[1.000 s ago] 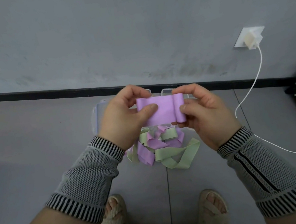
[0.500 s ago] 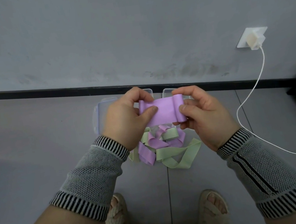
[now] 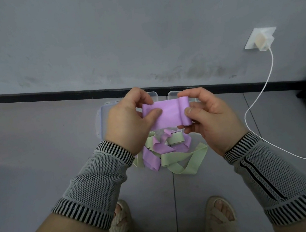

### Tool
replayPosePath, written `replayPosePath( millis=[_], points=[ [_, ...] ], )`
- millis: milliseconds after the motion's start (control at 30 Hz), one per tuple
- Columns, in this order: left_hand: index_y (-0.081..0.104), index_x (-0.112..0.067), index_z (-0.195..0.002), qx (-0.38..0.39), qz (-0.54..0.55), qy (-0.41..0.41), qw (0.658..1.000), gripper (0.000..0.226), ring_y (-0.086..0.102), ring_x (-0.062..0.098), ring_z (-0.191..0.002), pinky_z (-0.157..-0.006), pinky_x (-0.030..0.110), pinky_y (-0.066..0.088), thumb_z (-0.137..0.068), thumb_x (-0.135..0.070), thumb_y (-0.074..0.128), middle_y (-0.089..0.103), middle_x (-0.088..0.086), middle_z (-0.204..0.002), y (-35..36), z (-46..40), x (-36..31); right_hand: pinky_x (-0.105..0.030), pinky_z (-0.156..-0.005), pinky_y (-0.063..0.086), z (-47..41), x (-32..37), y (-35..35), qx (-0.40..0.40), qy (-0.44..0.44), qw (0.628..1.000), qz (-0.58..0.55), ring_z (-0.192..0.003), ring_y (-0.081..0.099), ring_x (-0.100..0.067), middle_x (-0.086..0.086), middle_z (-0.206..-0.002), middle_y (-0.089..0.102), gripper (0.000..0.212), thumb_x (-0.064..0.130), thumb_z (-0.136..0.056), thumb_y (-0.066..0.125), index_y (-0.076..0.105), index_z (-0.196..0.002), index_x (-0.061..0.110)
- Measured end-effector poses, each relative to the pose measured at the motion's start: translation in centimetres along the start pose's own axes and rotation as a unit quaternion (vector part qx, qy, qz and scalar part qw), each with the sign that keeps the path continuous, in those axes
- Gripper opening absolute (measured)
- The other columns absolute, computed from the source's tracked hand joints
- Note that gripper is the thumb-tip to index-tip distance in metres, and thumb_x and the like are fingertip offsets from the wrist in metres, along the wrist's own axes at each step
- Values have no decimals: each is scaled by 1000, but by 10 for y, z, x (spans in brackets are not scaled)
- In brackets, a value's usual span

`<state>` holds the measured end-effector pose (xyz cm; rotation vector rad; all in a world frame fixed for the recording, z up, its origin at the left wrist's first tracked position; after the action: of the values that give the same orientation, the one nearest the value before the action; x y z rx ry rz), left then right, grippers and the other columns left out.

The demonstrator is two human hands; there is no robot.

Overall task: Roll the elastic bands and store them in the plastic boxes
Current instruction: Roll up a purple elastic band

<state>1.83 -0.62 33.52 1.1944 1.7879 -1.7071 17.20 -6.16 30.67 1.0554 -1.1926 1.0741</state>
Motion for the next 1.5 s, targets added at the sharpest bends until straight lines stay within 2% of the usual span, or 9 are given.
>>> replayPosePath(
  millis=[333,533,600,733,900,1067,1200,1400,1500],
  points=[
    [44,-31,-71,-4,-4,1,1000,30,66,17,-63,-59,36,55,-80,-24,72,66,-6,-87,1,0,2,-27,-55,50,0,0,0,-3,6,1000,-9,-54,59,-13,-13,-70,56,34,-7,-92,43,60,-99,21],
    [55,-24,-79,14,-16,26,999,14,64,14,-70,-66,35,54,-82,-24,69,66,-7,-93,4,0,1,-27,-55,50,1,2,-1,-11,11,1000,-6,-53,59,-13,-18,-74,54,34,-7,-92,44,60,-97,22],
    [57,-26,-79,15,-14,37,999,12,62,8,-71,-66,29,53,-83,-24,68,63,-11,-90,3,0,1,-28,-55,50,1,2,-1,-14,13,1000,-5,-53,60,-13,-19,-74,54,34,-7,-92,44,60,-97,23],
    [65,-26,-87,10,-16,71,997,7,52,-9,-70,-65,6,44,-83,-21,68,50,-29,-82,3,0,-2,-28,-55,51,1,1,-2,-19,20,1000,-7,-53,60,-14,-17,-73,56,34,-6,-92,45,61,-96,23],
    [59,-29,-82,-43,-16,80,996,14,55,-7,-57,-57,9,44,-80,-22,71,54,-28,-73,-3,2,-3,-26,-53,51,1,-1,-2,-21,40,999,-26,-55,63,-18,-12,-69,59,32,-5,-92,45,61,-98,22],
    [53,-29,-79,-41,-10,81,996,19,62,6,-62,-59,24,51,-82,-20,70,62,-20,-82,-2,3,-5,-25,-51,50,1,-3,-3,-25,60,996,-61,-54,63,-20,-13,-70,60,30,-5,-92,44,61,-99,19],
    [53,-30,-79,-44,-12,90,995,20,61,6,-61,-59,28,53,-82,-18,69,66,-14,-87,-2,3,-6,-25,-50,51,1,-3,-3,-27,67,994,-79,-52,63,-20,-11,-67,62,30,-6,-91,44,62,-98,18],
    [64,-23,-82,-60,-23,112,992,7,54,-6,-61,-56,12,47,-82,-17,69,68,-9,-87,-3,2,-6,-24,-47,51,1,-4,0,-21,88,989,-121,-49,62,-20,-14,-72,61,27,-5,-93,43,61,-97,15],
    [65,-22,-82,-57,-5,115,992,7,55,-5,-67,-59,15,49,-82,-16,69,66,-10,-90,-3,2,-5,-24,-46,51,0,-6,0,-25,102,985,-135,-48,61,-20,-11,-65,60,26,-4,-92,43,62,-97,13]
  ],
)
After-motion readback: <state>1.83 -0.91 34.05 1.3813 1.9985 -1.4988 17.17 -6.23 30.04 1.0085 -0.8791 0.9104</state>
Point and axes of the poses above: each hand's wrist, its own z-axis away from the middle knuckle, its own y-axis out of the palm, x = y × z, the point moved 7 cm from there along -z, towards the middle knuckle
